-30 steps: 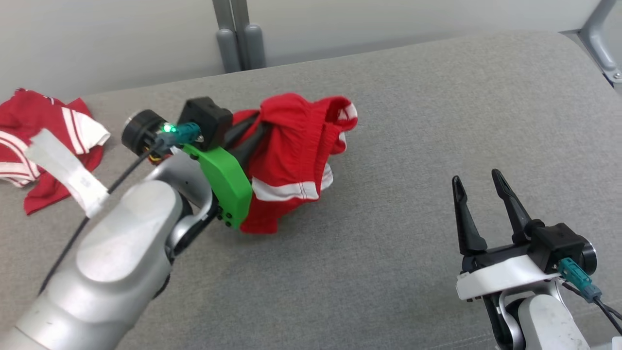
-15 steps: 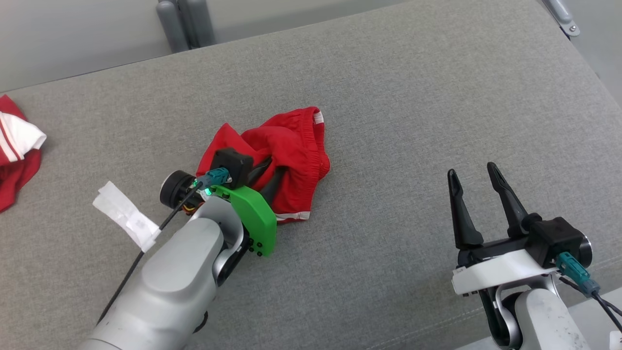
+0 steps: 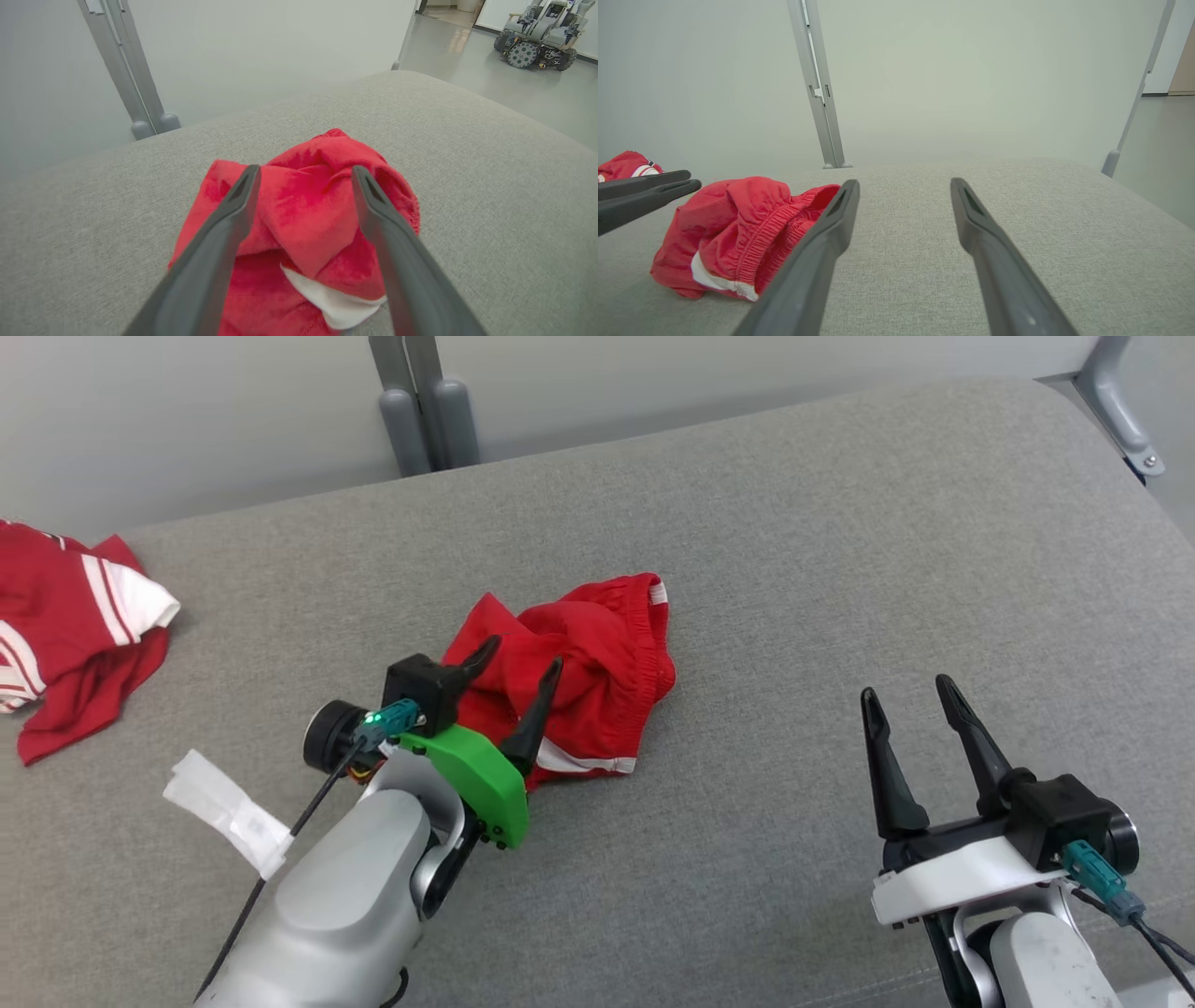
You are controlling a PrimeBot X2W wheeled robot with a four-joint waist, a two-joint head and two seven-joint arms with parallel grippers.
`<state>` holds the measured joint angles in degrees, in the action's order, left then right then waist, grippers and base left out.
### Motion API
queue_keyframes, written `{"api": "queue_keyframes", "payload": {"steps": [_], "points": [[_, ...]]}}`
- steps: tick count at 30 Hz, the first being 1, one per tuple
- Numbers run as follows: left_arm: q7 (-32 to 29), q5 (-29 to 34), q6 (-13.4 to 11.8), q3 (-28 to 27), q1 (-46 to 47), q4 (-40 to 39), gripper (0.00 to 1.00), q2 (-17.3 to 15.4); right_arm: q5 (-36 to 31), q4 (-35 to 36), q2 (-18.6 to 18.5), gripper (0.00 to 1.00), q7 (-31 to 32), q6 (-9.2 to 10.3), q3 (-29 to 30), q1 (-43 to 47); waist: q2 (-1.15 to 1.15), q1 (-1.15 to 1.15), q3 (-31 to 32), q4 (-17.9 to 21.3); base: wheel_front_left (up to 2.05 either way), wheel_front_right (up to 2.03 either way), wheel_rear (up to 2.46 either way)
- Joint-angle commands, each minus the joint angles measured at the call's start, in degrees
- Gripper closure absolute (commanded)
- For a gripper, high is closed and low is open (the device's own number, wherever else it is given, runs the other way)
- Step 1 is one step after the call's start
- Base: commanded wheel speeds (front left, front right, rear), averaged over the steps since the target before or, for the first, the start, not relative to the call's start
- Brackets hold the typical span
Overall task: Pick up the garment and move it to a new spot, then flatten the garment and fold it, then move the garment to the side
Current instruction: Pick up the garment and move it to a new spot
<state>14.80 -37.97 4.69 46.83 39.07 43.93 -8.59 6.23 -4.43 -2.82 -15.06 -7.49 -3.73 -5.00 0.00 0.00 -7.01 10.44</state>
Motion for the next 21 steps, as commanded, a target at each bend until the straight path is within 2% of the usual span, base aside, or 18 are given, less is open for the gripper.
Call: {"api": "queue_keyframes", "payload": {"steps": [1,13,17,21], "points": [[0.40,0.89,-0.69,-0.77,-1.94,-1.09,0.00,-0.67,-0.49,-0.14,-0.12,0.00,-0.18,-0.01,0.18,0.91,0.00,0.00,2.53,-2.43,0.00,0.00,0.00],[0.35,6.36,-9.30,-15.88,-20.77,-21.18,0.00,-4.09,-1.12,0.00,-0.13,0.00,-0.18,0.00,0.76,3.15,0.00,0.00,6.02,-5.98,0.00,0.00,0.00],[0.35,10.15,-11.72,-20.40,-26.76,-26.30,0.00,-3.66,-1.41,-0.29,-0.13,0.00,-0.18,0.00,0.60,3.70,0.00,0.00,6.23,-6.35,0.00,0.00,0.00],[0.35,13.35,-12.46,-25.16,-32.22,-30.86,0.00,-1.97,-1.44,-0.67,-0.12,0.00,-0.18,0.00,0.55,4.20,0.00,0.00,6.39,-6.53,0.00,0.00,0.00]]}}
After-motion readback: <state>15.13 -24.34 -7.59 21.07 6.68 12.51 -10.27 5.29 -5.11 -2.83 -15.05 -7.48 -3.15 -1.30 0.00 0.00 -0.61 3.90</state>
